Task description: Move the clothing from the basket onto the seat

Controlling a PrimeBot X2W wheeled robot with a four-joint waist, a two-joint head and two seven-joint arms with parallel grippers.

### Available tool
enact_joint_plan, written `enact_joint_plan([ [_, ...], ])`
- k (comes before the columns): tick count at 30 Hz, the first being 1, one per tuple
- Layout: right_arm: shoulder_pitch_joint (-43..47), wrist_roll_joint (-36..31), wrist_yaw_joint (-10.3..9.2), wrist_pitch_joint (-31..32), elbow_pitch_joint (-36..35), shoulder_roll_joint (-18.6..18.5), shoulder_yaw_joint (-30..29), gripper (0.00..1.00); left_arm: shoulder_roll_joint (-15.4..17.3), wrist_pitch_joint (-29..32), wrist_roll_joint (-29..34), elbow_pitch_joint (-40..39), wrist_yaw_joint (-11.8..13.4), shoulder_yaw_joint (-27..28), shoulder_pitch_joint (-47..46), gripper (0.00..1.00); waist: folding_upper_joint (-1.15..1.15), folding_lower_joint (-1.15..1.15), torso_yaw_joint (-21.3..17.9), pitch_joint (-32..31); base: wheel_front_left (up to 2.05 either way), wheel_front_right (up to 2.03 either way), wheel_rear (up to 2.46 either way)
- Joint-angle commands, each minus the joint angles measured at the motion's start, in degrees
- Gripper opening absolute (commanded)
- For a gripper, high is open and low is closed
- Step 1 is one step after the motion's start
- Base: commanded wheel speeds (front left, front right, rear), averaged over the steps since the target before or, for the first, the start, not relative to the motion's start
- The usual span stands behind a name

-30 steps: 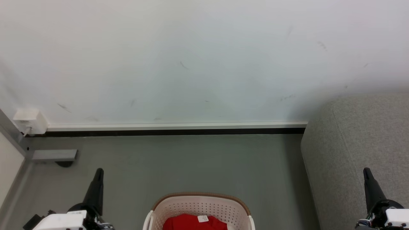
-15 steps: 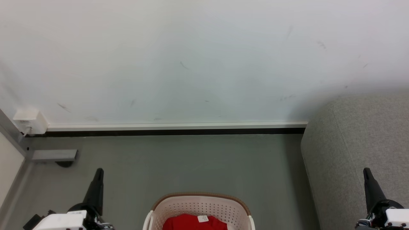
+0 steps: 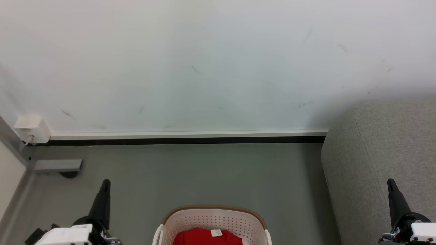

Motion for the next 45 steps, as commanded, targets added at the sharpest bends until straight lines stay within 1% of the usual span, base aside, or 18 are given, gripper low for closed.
enact_joint_plan([
  [1,-0.4,-0.4,-0.12,0.2,0.0,0.0,-0.2,0.00,0.4,0.2,-0.8,-0.1,-0.1,0.1,-0.3,0.00,0.00,0.00,0.0,0.0,0.00,0.00,0.00],
  [45,-0.4,-0.4,-0.12,0.2,0.0,0.0,-0.2,0.00,0.4,0.2,-0.8,-0.1,-0.1,0.1,-0.3,0.00,0.00,0.00,0.0,0.0,0.00,0.00,0.00],
])
